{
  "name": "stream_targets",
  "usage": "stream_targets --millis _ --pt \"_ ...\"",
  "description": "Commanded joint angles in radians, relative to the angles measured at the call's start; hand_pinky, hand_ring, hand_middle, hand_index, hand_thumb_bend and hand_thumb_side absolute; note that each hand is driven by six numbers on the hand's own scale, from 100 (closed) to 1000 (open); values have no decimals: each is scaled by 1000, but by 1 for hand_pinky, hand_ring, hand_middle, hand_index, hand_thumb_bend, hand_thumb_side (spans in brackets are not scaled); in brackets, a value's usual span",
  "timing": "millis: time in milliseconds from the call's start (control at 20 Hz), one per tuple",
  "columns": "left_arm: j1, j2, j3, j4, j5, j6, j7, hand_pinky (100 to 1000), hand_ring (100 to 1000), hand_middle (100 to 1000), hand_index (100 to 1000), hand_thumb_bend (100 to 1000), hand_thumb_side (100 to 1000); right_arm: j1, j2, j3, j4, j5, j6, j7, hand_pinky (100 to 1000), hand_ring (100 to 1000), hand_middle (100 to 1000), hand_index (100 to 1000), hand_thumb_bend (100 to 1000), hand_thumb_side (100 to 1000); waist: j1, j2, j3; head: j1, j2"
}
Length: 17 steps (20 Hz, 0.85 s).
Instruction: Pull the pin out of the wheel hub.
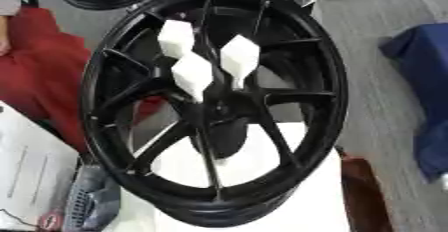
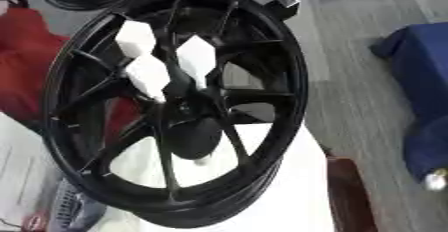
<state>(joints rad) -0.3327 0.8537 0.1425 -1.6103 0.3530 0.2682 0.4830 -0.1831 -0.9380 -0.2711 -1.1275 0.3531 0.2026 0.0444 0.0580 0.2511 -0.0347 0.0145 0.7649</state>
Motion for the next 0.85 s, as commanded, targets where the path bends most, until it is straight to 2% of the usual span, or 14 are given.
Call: stream_targets --millis 50,100,150,350,550,850 --pt "-10 46 19 -8 3 -2 3 829 847 807 894 317 816 -25 -28 -37 -29 -49 24 -50 879 799 779 844 100 516 -6 -17 2 -3 5" --pt "-12 46 18 -8 4 -3 2 829 847 807 894 317 816 -37 -27 -42 -43 -90 33 -83 874 782 762 835 100 646 -6 -17 4 -3 5" --pt "-14 45 18 -9 4 -3 2 829 847 807 893 318 815 -54 -25 -42 -63 -136 39 -118 868 755 735 824 100 639 -6 -17 6 -5 5" --pt "-25 37 10 -18 4 -5 -6 829 846 806 893 322 812 -152 -16 -4 -149 -271 30 -208 866 736 720 813 100 809 -4 -19 19 -16 5" --pt "-35 11 4 -53 -3 -11 -12 827 845 805 891 328 804 -307 35 56 -220 -340 -1 -192 871 732 726 817 100 793 1 -18 36 -27 5" --pt "-56 -51 -5 -120 -29 -20 -4 824 840 802 890 338 795 -485 190 101 -279 -404 -42 -195 863 720 724 811 100 770 9 -3 53 -44 5"
